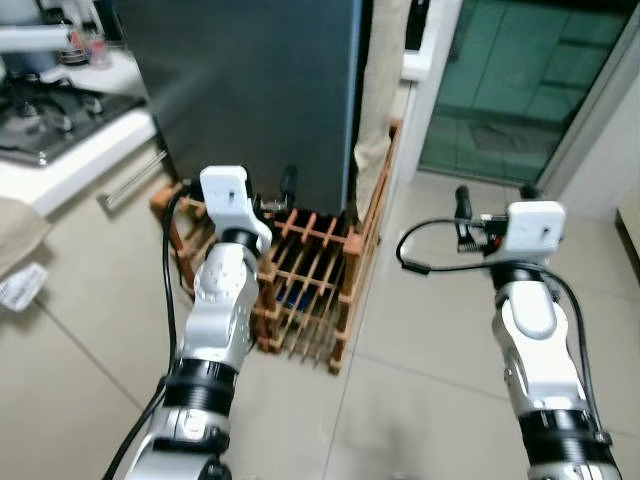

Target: Restocking fridge

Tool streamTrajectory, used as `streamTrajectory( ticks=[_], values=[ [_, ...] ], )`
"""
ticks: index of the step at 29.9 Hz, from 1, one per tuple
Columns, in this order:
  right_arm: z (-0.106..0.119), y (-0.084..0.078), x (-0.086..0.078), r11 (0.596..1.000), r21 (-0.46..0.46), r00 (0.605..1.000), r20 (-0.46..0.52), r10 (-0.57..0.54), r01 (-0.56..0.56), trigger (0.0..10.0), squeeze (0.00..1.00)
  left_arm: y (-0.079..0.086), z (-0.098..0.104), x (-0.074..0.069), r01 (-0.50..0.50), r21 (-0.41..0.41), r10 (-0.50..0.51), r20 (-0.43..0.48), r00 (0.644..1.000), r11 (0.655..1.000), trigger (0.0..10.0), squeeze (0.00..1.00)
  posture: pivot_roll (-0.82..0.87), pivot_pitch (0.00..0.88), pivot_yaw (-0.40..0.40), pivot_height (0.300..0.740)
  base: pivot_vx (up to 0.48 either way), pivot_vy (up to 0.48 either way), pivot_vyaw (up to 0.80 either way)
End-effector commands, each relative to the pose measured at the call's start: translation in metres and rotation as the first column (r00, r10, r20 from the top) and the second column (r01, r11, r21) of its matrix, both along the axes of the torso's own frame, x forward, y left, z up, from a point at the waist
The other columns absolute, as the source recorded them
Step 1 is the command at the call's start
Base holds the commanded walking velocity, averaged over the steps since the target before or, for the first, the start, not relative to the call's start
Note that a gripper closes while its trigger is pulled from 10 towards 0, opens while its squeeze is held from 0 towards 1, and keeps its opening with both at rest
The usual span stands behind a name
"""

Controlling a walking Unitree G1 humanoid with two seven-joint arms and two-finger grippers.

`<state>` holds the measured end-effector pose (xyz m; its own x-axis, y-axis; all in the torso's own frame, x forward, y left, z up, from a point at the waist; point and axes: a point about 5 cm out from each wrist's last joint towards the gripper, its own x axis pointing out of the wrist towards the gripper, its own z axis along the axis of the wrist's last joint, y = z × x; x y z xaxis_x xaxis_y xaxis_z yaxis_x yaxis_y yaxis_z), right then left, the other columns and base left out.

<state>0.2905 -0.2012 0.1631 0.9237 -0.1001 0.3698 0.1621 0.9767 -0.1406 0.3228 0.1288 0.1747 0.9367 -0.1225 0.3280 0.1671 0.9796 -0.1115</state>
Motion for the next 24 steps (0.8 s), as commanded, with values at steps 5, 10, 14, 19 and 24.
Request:
streamTrajectory(
  ticks=[5, 10, 14, 19, 24],
  values=[
    [-0.004, -0.009, -0.049, 0.997, -0.058, 0.998, -0.025, -0.059, 0.058, 10.0, 0.00, 0.013, 0.006, -0.045, 0.020, -0.019, -0.019, 0.040, 0.999, 1.000, 10.0, 0.00, -0.18, 0.000, 0.007, 0.740, 0.000, 0.000, 0.00],
    [-0.012, -0.011, -0.066, 0.997, -0.055, 0.995, -0.079, -0.064, 0.060, 10.0, 0.00, 0.006, -0.016, -0.054, 0.076, 0.090, -0.074, -0.025, 0.997, 0.993, 10.0, 0.00, -0.17, 0.000, -0.009, 0.740, 0.000, 0.000, 0.00],
    [-0.024, -0.016, -0.064, 0.994, -0.039, 0.986, -0.127, -0.105, 0.101, 10.0, 0.00, -0.007, -0.007, -0.049, 0.127, 0.088, -0.127, -0.008, 0.992, 0.988, 10.0, 0.00, -0.17, 0.000, 0.000, 0.740, 0.120, 0.000, 0.00],
    [-0.016, -0.011, -0.055, 0.994, -0.043, 0.990, -0.100, -0.100, 0.096, 10.0, 0.00, -0.014, 0.004, -0.049, 0.164, 0.100, -0.169, 0.037, 0.985, 0.981, 10.0, 0.00, -0.17, 0.000, 0.010, 0.740, 0.480, 0.000, 0.00],
    [-0.025, -0.016, -0.046, 0.992, -0.043, 0.984, -0.128, -0.123, 0.119, 10.0, 0.00, -0.018, 0.008, -0.043, 0.205, 0.097, -0.211, 0.056, 0.976, 0.974, 10.0, 0.00, -0.17, 0.000, 0.015, 0.740, 0.480, 0.000, 0.00]
  ],
)
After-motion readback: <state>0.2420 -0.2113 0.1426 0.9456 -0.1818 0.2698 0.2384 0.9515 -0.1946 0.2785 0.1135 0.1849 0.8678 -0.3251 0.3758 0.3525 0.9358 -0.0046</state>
